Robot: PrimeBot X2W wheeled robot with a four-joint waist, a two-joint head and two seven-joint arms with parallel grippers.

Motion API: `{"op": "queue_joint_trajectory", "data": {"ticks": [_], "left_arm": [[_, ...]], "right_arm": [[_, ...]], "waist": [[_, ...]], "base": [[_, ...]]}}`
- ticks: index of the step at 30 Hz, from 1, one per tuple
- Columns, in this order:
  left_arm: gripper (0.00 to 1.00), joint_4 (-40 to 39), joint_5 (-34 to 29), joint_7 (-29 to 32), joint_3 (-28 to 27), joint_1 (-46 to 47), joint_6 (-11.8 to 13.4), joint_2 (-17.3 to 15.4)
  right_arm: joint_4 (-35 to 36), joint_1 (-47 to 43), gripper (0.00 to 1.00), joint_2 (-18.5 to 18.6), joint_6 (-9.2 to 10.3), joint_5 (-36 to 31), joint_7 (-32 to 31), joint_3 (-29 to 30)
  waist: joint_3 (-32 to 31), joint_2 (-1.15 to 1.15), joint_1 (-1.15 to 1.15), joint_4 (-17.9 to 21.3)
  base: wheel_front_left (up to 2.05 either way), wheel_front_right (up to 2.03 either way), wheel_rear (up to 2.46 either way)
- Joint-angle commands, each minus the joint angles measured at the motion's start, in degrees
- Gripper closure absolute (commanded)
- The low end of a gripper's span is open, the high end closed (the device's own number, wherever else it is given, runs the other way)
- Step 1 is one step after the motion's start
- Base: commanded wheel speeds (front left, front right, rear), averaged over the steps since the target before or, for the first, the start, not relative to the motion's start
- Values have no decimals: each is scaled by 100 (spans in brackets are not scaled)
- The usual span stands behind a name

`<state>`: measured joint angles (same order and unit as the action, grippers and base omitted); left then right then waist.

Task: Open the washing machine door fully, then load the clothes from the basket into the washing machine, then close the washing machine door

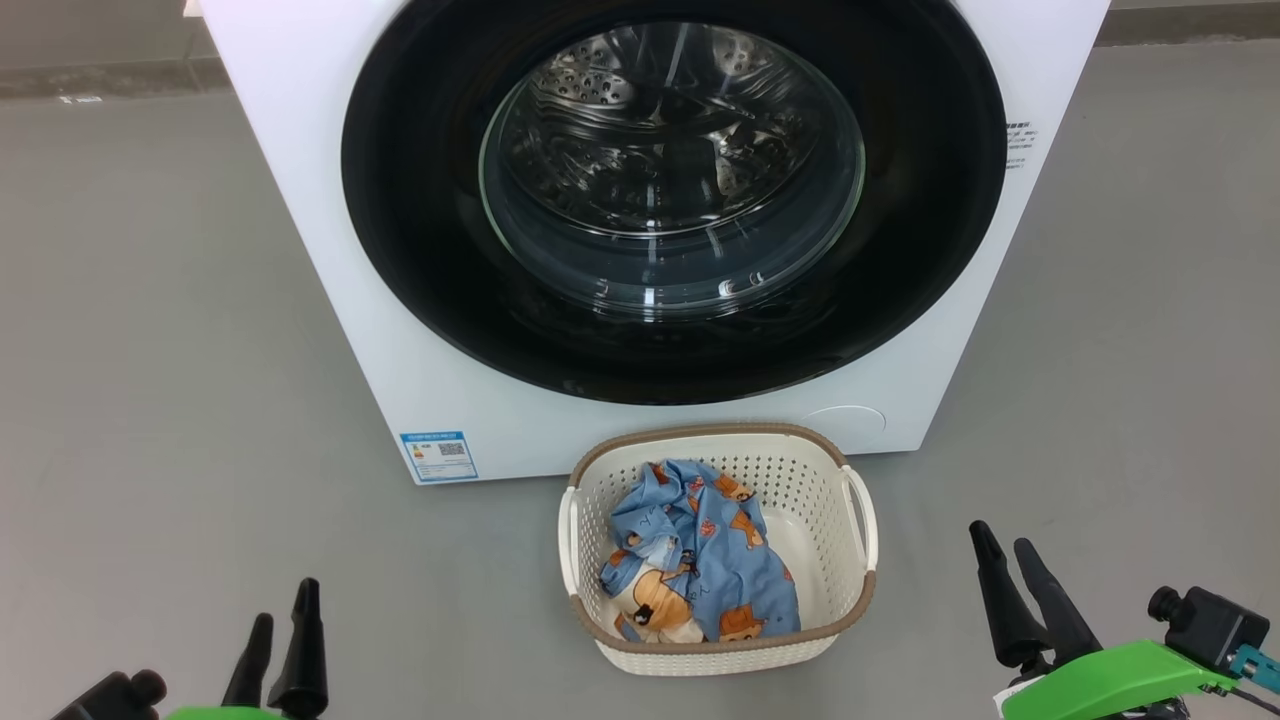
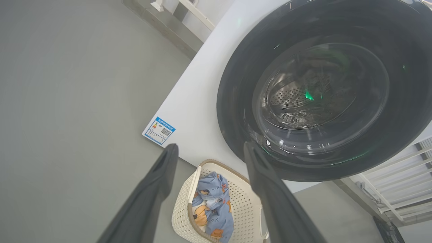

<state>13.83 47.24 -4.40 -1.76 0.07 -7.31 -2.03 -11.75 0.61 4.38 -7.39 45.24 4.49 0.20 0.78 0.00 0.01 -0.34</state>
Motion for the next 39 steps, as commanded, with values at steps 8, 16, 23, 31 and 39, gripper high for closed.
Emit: {"op": "queue_joint_trajectory", "data": {"ticks": [8, 16, 23, 31, 39], "left_arm": [[0, -205, -732, -204, -105, 1, -10, -150], [0, -218, -1309, -339, -118, -42, -11, -179], [0, -259, -1775, -457, -158, -59, -12, -176], [0, -303, -2242, -575, -215, -86, -13, -183], [0, -360, -2780, -710, -264, -112, -15, -192]], "right_arm": [[139, 103, 0, 156, -6, -760, 201, -234], [168, 82, 0, 191, -7, -1339, 335, -310], [211, 45, 0, 136, -7, -1773, 453, -257], [286, 14, 0, 88, -8, -2259, 570, -227], [357, -30, 0, 67, -8, -2844, 704, -225]], "waist": [[-10, 0, 0, 4], [1, 0, 0, 4], [19, 0, 0, 6], [29, 0, 0, 30], [28, 0, 0, 42]], "base": [[0, 0, 0], [0, 0, 0], [0, 0, 0], [0, 0, 0], [0, 0, 0]]}}
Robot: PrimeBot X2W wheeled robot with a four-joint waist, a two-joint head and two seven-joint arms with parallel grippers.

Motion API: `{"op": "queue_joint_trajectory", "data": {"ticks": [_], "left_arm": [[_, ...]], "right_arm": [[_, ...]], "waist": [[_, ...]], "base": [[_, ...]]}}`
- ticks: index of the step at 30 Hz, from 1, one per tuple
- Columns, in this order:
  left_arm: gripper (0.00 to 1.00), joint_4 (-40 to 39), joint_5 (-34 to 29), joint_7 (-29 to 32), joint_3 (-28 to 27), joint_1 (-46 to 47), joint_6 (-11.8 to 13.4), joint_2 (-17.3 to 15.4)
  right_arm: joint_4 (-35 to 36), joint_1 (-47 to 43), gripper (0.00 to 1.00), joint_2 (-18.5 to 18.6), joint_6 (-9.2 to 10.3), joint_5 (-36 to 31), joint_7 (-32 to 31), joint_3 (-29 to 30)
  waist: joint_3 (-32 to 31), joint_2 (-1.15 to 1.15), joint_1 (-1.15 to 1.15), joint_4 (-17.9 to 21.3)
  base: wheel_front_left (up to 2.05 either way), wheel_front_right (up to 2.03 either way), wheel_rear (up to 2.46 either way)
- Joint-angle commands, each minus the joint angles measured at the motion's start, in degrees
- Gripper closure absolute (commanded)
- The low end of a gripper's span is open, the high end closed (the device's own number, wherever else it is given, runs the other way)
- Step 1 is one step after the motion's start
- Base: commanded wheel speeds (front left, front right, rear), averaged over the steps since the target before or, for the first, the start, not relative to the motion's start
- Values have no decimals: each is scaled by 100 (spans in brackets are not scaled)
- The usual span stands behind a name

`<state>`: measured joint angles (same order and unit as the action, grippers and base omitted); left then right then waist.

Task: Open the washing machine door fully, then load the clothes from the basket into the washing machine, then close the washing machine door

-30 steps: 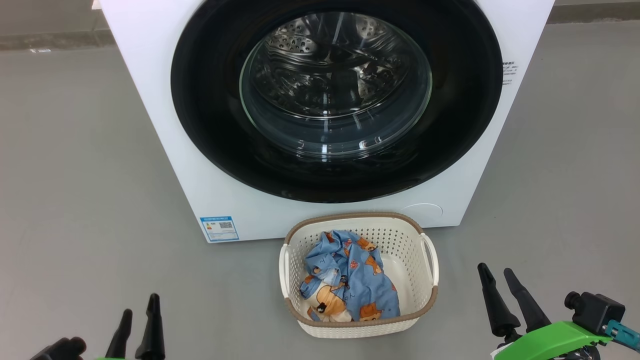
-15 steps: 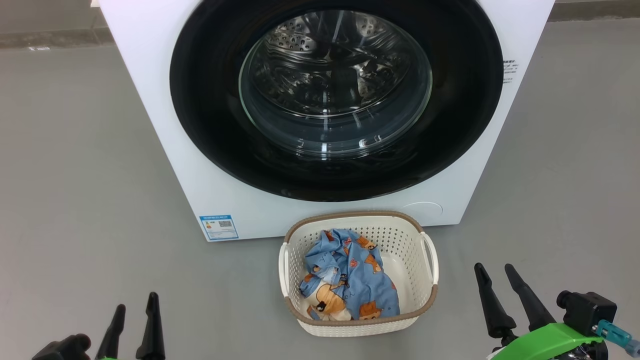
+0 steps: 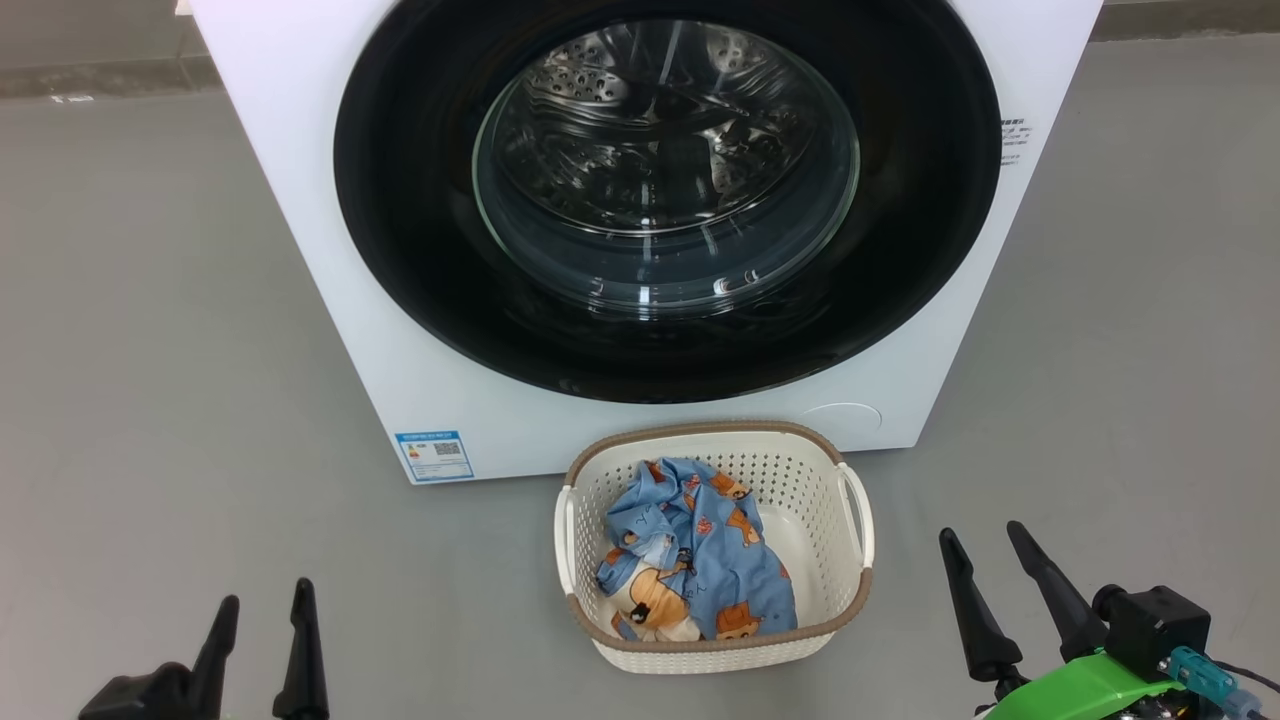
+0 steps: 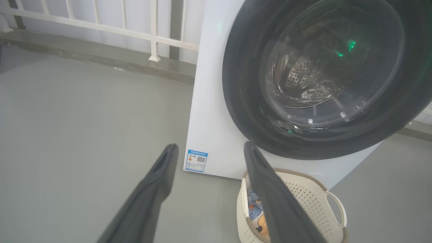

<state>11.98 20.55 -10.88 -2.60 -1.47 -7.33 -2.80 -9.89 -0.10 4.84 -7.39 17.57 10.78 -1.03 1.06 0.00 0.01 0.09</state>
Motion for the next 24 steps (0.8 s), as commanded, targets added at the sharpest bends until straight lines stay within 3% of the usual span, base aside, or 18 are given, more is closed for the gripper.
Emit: {"op": "queue_joint_trajectory", "data": {"ticks": [1, 19, 24], "left_arm": [[0, -182, -181, -79, -182, 38, -13, -116], [0, -311, -1475, -398, -296, -18, -15, -148], [0, -303, -1507, -412, -314, -20, -15, -143]], "right_arm": [[182, 35, 0, 22, -8, -150, 91, -104], [347, -56, 0, -93, -10, -1425, 408, 74], [358, -62, 0, -117, -10, -1502, 422, 135]], "waist": [[-1, 0, 0, 0], [15, 0, 0, 8], [24, 0, 0, 16]], "base": [[0, 0, 0], [0, 0, 0], [0, 0, 0]]}}
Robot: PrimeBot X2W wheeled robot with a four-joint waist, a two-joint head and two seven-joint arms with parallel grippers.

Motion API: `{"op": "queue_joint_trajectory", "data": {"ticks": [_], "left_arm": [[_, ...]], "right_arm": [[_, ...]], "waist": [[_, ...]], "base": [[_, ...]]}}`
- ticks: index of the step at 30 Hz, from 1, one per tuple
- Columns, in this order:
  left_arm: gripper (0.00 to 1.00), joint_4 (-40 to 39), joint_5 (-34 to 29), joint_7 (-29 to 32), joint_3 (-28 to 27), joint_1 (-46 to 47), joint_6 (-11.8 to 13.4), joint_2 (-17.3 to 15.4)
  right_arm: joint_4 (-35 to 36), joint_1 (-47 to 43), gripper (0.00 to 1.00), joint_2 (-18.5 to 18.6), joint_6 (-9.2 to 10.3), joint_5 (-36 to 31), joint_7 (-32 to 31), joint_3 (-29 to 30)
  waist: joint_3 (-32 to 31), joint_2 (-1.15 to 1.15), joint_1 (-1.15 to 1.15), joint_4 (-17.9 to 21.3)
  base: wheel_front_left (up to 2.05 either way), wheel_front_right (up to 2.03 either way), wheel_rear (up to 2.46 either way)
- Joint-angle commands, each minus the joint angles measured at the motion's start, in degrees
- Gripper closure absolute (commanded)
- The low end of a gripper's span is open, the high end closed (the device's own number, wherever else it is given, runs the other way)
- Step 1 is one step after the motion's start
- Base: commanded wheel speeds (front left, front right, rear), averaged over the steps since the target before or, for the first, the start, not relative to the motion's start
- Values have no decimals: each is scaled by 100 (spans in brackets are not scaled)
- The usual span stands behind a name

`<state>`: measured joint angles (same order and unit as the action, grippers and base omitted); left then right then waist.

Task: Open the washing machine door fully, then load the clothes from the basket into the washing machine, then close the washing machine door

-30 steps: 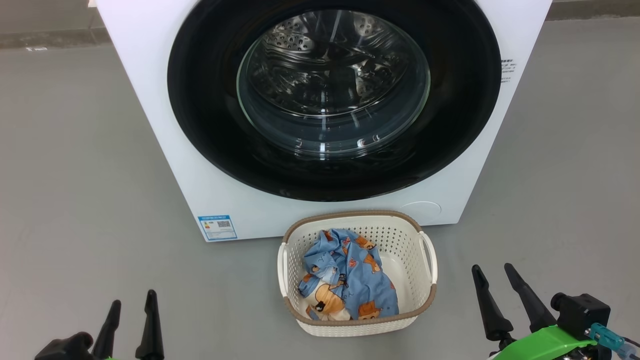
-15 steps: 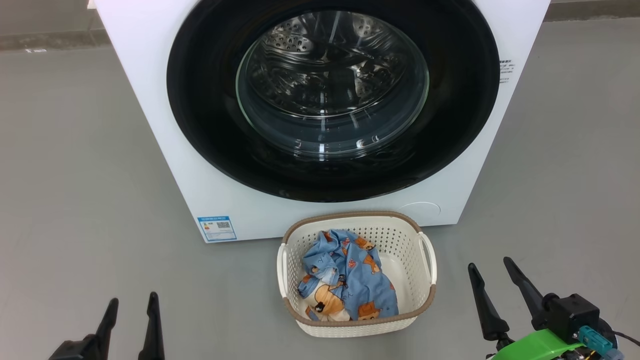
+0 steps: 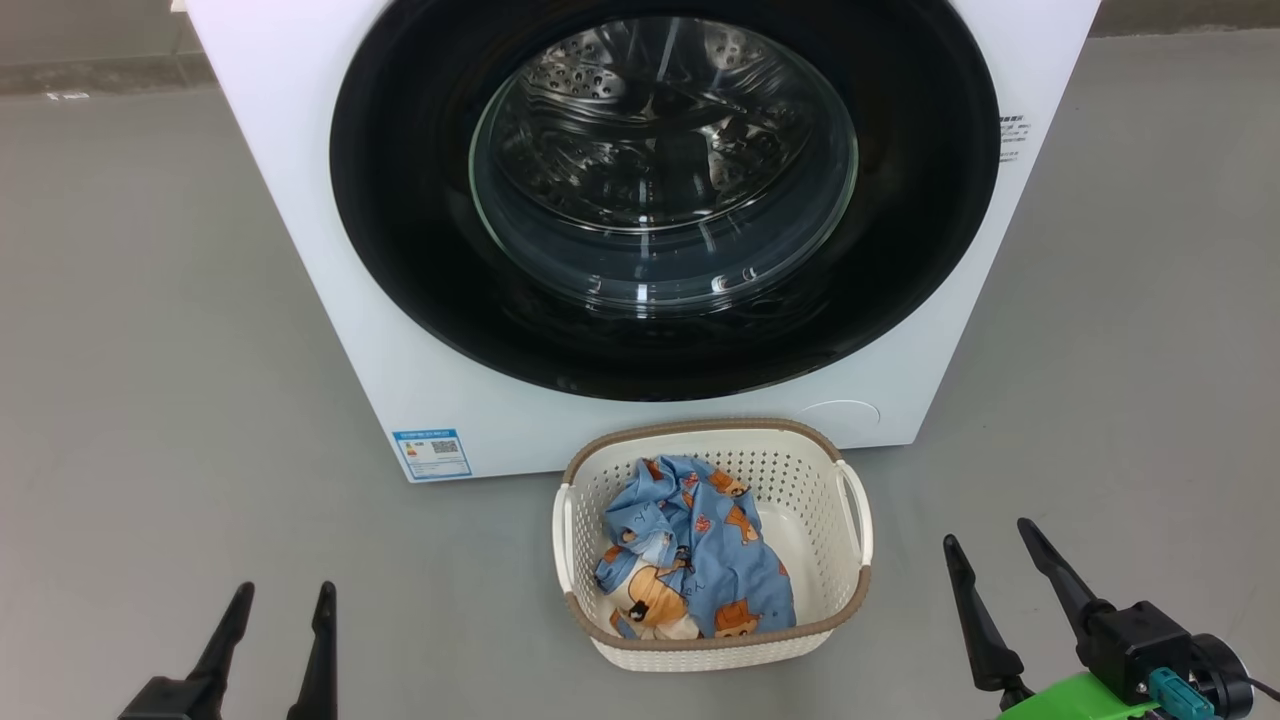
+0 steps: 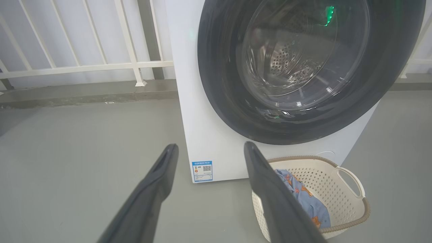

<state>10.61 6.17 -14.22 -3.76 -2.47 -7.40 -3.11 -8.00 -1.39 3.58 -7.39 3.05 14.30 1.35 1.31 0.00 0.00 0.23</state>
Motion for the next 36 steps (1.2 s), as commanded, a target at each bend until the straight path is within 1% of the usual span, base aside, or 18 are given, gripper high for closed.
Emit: {"op": "queue_joint_trajectory", "data": {"ticks": [1, 14, 19, 26, 36], "left_arm": [[0, -163, -64, -78, -202, 80, -9, -110], [0, -80, -74, -78, -208, 113, -9, -129], [0, -79, -32, -78, -221, 115, -9, -117], [0, -107, -38, -78, -223, 102, -9, -123], [0, -148, -13, -78, -211, 107, -9, -140]], "right_arm": [[170, 65, 0, 5, -10, -52, 70, -97], [144, 97, 0, -17, -10, -70, 70, -70], [127, 98, 0, -23, -10, -56, 70, -66], [112, 84, 0, -33, -10, -33, 70, -97], [116, 64, 0, -47, -10, -16, 70, -120]], "waist": [[0, 0, 0, 2], [12, 0, 0, 12], [-4, 0, 0, 34], [-20, 0, 0, 76], [16, 0, 0, 88]], "base": [[0, 0, 0], [1, 1, -2], [31, 36, -66], [78, 83, -161], [120, 123, -243]]}}
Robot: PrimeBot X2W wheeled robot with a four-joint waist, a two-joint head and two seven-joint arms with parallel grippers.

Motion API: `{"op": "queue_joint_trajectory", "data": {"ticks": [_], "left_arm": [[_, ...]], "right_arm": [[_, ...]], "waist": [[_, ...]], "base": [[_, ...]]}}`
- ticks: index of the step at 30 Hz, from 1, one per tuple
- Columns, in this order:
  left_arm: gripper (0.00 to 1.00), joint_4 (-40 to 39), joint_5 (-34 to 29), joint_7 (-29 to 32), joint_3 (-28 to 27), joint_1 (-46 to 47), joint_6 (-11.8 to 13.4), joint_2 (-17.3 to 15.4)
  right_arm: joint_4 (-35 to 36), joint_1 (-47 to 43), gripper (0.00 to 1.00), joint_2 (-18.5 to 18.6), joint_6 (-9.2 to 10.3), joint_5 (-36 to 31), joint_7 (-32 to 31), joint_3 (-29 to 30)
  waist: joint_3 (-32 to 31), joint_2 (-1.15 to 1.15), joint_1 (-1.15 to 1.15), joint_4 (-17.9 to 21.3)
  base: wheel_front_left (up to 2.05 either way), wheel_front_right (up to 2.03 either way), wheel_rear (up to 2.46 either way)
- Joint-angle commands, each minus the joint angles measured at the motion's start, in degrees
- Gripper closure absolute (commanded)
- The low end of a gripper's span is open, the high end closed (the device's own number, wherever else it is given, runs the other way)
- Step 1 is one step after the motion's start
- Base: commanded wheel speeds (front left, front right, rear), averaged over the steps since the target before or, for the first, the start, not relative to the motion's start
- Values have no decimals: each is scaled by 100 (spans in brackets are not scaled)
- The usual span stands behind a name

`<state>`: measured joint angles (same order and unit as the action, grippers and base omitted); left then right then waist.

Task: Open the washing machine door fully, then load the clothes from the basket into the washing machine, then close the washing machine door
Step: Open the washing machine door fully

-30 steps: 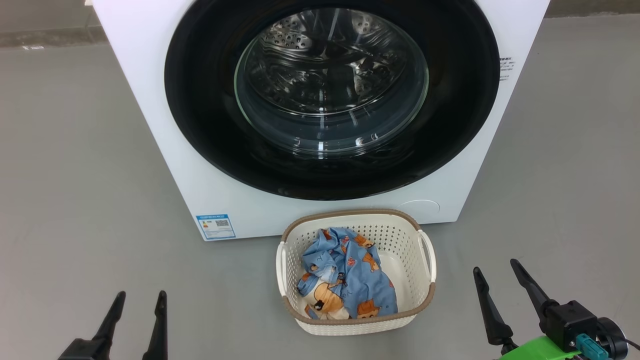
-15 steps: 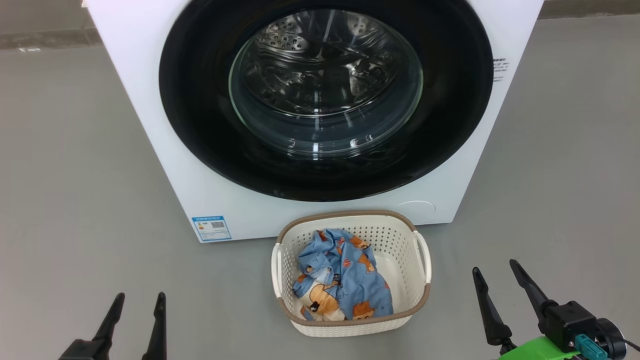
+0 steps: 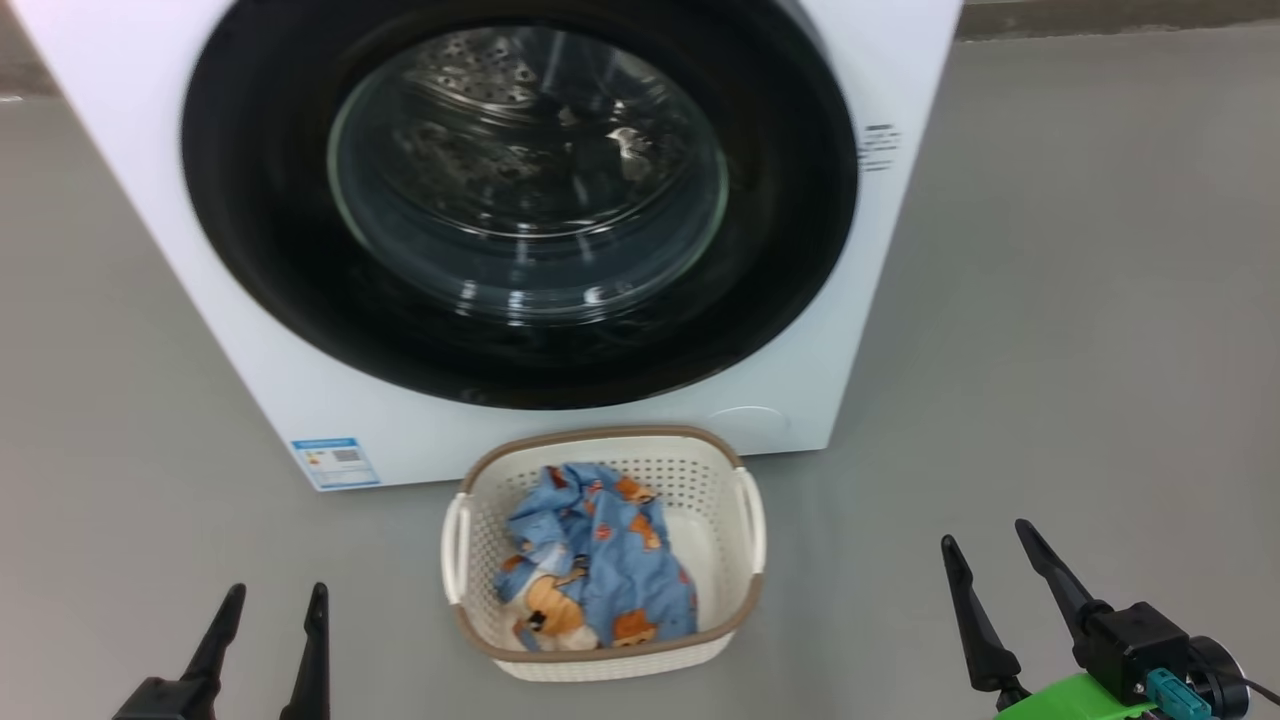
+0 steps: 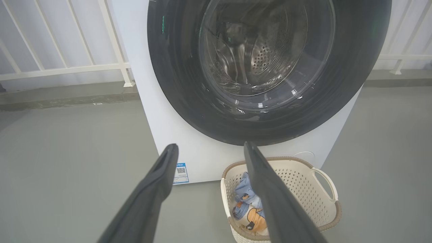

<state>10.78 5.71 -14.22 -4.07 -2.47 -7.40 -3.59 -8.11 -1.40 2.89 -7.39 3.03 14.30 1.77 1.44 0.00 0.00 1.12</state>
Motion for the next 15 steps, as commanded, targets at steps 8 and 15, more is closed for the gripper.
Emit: {"op": "queue_joint_trajectory", "data": {"ticks": [8, 15], "left_arm": [[0, -307, 81, -78, -315, 136, -9, -49], [0, -298, 73, -78, -315, 142, -9, -18]], "right_arm": [[139, 60, 0, 13, -10, -8, 70, -180], [140, 98, 0, 7, -10, -15, 70, -195]], "waist": [[46, 0, 0, 9], [109, 0, 0, 41]], "base": [[112, 112, -224], [58, 58, -116]]}}
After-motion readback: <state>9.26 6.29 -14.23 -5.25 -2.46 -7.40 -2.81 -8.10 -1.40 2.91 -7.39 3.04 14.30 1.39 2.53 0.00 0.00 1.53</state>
